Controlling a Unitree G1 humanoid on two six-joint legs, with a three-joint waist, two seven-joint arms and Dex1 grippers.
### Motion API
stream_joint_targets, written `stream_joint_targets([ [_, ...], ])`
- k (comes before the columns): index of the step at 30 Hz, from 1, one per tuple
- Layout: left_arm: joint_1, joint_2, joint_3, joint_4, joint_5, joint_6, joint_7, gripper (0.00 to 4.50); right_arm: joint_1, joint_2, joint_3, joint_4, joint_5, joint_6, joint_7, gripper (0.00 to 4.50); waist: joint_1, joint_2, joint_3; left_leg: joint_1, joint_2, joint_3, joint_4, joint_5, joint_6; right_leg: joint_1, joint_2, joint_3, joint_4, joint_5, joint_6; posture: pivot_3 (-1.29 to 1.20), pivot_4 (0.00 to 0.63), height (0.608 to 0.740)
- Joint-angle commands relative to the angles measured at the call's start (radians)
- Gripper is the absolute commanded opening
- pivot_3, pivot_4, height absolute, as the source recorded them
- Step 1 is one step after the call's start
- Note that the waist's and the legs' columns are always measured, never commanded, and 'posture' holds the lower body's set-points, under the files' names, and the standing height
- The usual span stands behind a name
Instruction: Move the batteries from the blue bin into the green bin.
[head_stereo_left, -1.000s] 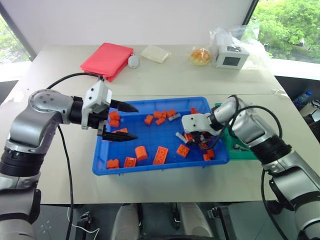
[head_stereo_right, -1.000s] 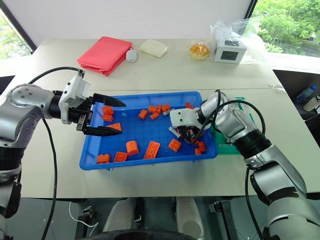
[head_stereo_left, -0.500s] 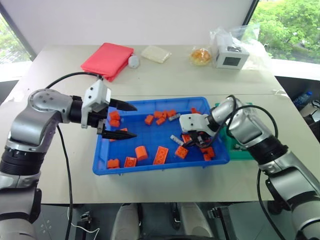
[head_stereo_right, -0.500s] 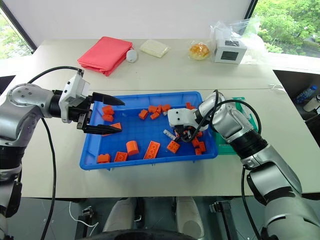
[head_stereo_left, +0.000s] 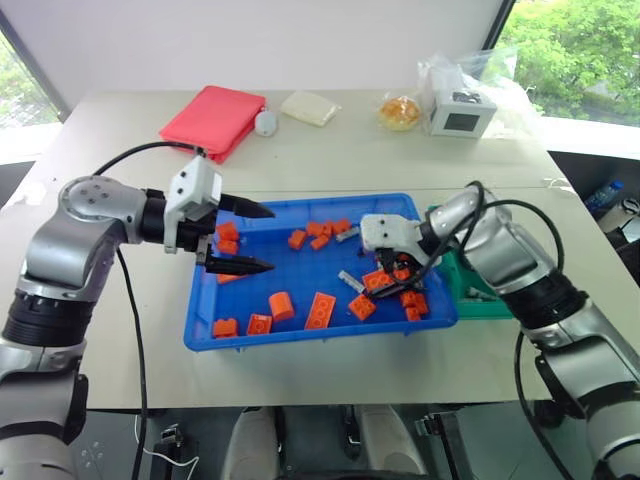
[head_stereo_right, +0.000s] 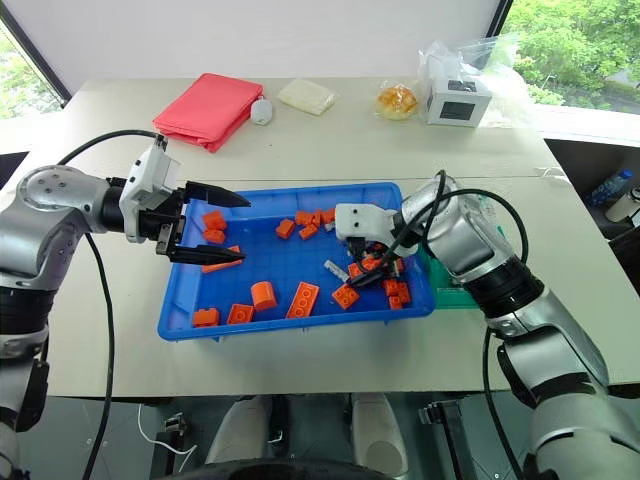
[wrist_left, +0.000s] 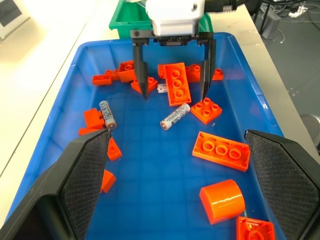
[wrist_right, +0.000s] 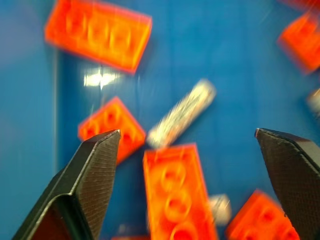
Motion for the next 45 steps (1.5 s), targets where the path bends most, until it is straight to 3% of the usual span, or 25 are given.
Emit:
stream_joint_targets([
  [1, -0.023, 0.001, 0.008, -0.009, 0.002, -0.013, -0.005, 4.5, -0.009, 0.021, 0.0, -0.004, -0.005, 0.003, -0.052, 4.46, 0.001, 0.0, 0.0, 0.0, 0.0, 0.0, 0.0, 0.0, 0.0, 0.0, 0.0, 0.0, 0.0, 0.0, 0.0, 0.0, 0.15, 0.736],
  [13, -0.018, 0.009, 0.019, -0.015, 0.004, -0.008, -0.003, 4.5, 0.058, 0.027, 0.072, 0.048, -0.044, -0.036, -0.125, 4.46, 0.0, 0.0, 0.0, 0.0, 0.0, 0.0, 0.0, 0.0, 0.0, 0.0, 0.0, 0.0, 0.0, 0.0, 0.0, 0.0, 0.15, 0.736],
  [17, -0.014, 0.012, 0.02, -0.02, 0.002, -0.004, -0.002, 4.5, 0.093, 0.024, 0.081, 0.042, -0.045, -0.048, -0.128, 3.27, -0.001, 0.0, 0.0, 0.001, 0.0, 0.0, 0.0, 0.0, 0.0, 0.001, 0.0, 0.0, 0.0, 0.0, 0.0, 0.0, 0.15, 0.736],
  [21, -0.012, 0.014, 0.016, -0.026, -0.002, 0.001, -0.012, 4.5, 0.098, 0.033, 0.062, 0.0, -0.015, -0.006, -0.119, 1.28, -0.001, 0.0, 0.0, 0.001, 0.0, 0.0, 0.0, 0.0, 0.0, 0.002, 0.0, 0.0, 0.0, 0.0, 0.0, 0.0, 0.15, 0.736],
  [22, -0.011, 0.014, 0.014, -0.027, -0.003, 0.002, -0.015, 4.5, 0.095, 0.034, 0.052, -0.016, -0.003, 0.012, -0.116, 0.53, -0.001, 0.0, 0.0, 0.001, 0.0, 0.0, 0.0, 0.0, 0.0, 0.002, 0.0, 0.0, 0.0, 0.0, 0.0, 0.0, 0.15, 0.736],
  [23, -0.011, 0.015, 0.013, -0.028, -0.004, 0.002, -0.019, 4.5, 0.093, 0.036, 0.042, -0.029, 0.009, 0.032, -0.115, 0.35, -0.001, 0.0, 0.0, 0.001, 0.0, 0.0, 0.0, 0.0, 0.0, 0.002, 0.0, 0.0, 0.0, 0.0, 0.0, 0.0, 0.15, 0.736],
  [31, -0.019, -0.006, -0.002, -0.031, -0.007, 0.007, -0.036, 4.5, 0.022, -0.018, -0.162, -0.157, 0.153, 0.266, -0.147, 0.35, 0.001, 0.0, 0.0, 0.0, 0.0, 0.0, 0.0, 0.0, 0.0, 0.0, 0.0, 0.0, 0.0, 0.0, 0.0, 0.0, 0.15, 0.736],
  [36, -0.017, -0.02, -0.001, -0.026, -0.003, 0.004, -0.037, 4.5, 0.013, -0.191, -0.371, -0.19, 0.245, 0.389, -0.162, 0.35, 0.009, 0.0, 0.0, -0.001, -0.001, 0.0, 0.0, 0.0, 0.0, 0.0, -0.001, 0.0, -0.001, -0.001, -0.001, 0.0, 0.15, 0.736],
  [42, -0.016, -0.035, -0.006, -0.018, -0.001, 0.0, -0.046, 4.5, 0.147, -0.44, -0.554, -0.16, 0.279, 0.394, -0.182, 0.35, 0.004, 0.0, 0.0, -0.001, -0.001, 0.0, -0.001, 0.0, 0.0, 0.0, -0.002, 0.0, -0.002, -0.001, -0.001, 0.0, 0.15, 0.736],
  [45, -0.025, -0.047, -0.013, -0.004, 0.003, -0.005, -0.052, 4.5, 0.25, -0.486, -0.622, -0.172, 0.309, 0.421, -0.202, 0.35, -0.001, 0.0, 0.0, -0.001, -0.001, 0.0, -0.001, 0.0, 0.0, 0.0, -0.002, 0.0, -0.002, -0.001, -0.001, 0.0, 0.15, 0.736],
])
